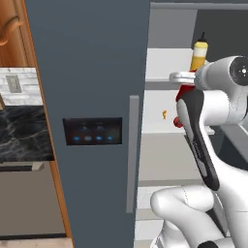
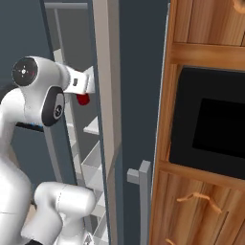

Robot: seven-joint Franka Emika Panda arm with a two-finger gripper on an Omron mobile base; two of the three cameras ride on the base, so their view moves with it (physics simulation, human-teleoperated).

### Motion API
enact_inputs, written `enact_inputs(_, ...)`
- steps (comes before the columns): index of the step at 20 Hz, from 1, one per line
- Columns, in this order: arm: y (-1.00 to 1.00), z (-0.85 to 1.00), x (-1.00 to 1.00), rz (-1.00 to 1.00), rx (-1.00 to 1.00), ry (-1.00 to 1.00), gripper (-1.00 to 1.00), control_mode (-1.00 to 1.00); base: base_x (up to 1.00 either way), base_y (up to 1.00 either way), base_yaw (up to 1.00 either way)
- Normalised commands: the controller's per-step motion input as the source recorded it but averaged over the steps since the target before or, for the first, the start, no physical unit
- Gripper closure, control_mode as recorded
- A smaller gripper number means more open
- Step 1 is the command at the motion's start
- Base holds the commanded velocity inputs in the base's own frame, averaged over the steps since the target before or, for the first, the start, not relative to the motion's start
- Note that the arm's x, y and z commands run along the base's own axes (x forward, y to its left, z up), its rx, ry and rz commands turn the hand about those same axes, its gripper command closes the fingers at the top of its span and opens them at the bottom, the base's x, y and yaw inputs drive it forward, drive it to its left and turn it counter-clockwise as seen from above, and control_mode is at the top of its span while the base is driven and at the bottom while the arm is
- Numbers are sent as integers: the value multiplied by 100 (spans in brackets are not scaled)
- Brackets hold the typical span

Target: Place the ketchup and mustard from the counter to the top shelf of the fridge. If the existing items in the fridge are on the top shelf, move them to other shelves.

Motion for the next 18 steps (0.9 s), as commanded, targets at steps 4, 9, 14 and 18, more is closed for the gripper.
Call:
enact_inputs(4,-55,26,34,9,-6,-4,100,-100,0,0,0)
enact_inputs(9,-17,37,9,2,-8,0,100,-100,0,0,0)
enact_inputs(14,1,42,-9,2,-5,-3,100,-100,0,0,0)
enact_inputs(18,0,5,9,0,-4,-21,100,-100,0,0,0)
